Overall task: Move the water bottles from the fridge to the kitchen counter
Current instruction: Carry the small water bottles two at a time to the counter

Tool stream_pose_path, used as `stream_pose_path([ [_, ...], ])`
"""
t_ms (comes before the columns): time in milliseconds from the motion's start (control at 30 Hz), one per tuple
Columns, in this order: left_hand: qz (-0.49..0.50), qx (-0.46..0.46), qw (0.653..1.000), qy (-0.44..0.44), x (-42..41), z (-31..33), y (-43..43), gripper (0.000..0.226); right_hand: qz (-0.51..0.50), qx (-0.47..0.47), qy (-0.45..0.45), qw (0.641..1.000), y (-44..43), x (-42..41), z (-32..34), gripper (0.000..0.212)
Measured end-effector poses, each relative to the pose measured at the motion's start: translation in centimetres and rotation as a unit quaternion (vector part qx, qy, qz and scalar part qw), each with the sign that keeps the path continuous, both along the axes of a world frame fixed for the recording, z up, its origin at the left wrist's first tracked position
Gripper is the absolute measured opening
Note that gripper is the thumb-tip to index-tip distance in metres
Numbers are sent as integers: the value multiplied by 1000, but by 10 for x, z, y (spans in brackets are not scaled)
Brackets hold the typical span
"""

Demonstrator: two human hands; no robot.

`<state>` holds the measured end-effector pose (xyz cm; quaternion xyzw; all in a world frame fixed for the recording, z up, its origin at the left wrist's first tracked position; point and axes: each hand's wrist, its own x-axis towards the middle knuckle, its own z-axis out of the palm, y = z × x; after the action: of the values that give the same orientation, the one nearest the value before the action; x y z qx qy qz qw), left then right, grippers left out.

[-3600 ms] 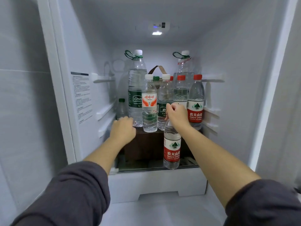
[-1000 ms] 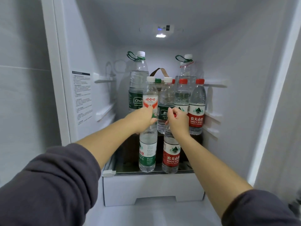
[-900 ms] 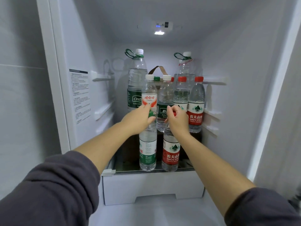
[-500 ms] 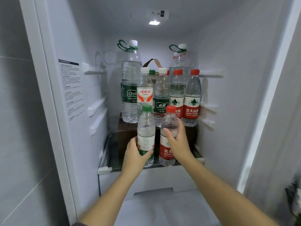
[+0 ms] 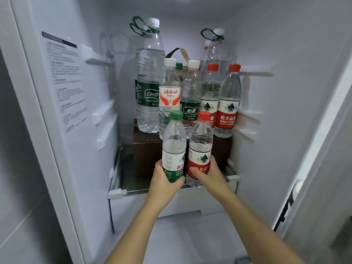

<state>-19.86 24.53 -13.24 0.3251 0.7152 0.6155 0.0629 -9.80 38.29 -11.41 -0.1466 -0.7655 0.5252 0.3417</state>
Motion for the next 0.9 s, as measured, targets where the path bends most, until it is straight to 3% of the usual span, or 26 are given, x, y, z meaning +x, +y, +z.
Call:
stream_pose_path([
  [100,28,8,1000,-6,3,0,8,77,-15,-1,0,1000,-1,6,-3,53],
  [400,-62,67,996,-17,42,0,-16,64,-41,-41,34,998,-29,66,-11,54],
  [667,-151,144,976,-53,143,13,-51,62,-32,-51,40,997,-79,180,3,59],
  [800,-173,180,967,-45,209,22,-76,47,-32,-19,39,999,-110,252,17,56],
  [900,-214,188,957,-47,258,26,-92,49,-51,-2,49,997,-134,312,27,55],
])
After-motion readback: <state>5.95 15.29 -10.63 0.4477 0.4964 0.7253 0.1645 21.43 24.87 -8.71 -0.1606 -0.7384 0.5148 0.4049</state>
